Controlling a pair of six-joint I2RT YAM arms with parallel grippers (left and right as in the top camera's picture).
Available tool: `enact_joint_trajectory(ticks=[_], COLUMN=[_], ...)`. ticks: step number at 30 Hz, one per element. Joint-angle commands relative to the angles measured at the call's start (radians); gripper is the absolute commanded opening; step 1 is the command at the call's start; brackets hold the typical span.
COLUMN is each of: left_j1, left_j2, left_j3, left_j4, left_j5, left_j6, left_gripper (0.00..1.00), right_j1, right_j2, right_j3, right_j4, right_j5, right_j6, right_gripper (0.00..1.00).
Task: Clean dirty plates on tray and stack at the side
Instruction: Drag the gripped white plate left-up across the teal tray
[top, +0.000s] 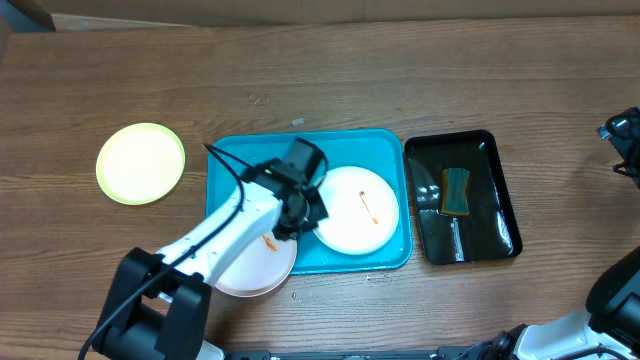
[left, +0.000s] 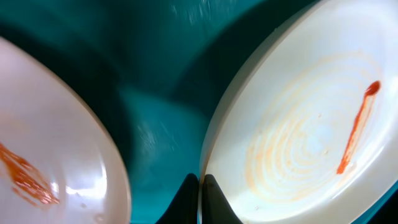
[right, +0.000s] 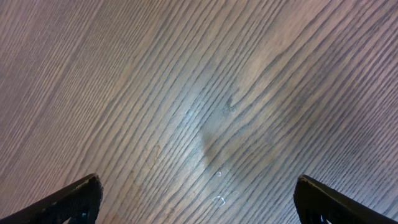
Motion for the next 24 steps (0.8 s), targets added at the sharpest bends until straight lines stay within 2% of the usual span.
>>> enact_joint_trajectory(ticks=[1, 7, 24], left_j1=[0.062, 0.104, 0.064], left_j2=[0.005, 0.006, 0.007], left_j3=[0.061, 0.077, 0.068], left_j4=[0.008, 0.06, 0.098], left_j5=[-0.084, -0.157, -0.201], left_j6=[0.123, 0.207, 0.201], left_gripper=[0.04, 0.04, 0.04], right_j1=[-0.002, -0.002, -0.002], right_j2=[0.002, 0.002, 0.002], right_j3=[0.021, 0.021, 0.021], right_j4=[0.003, 0.003, 0.003], right_j5=[-0.002, -0.002, -0.002], right_j6=[0.004, 0.004, 0.004], right_gripper=[1.0, 1.0, 1.0])
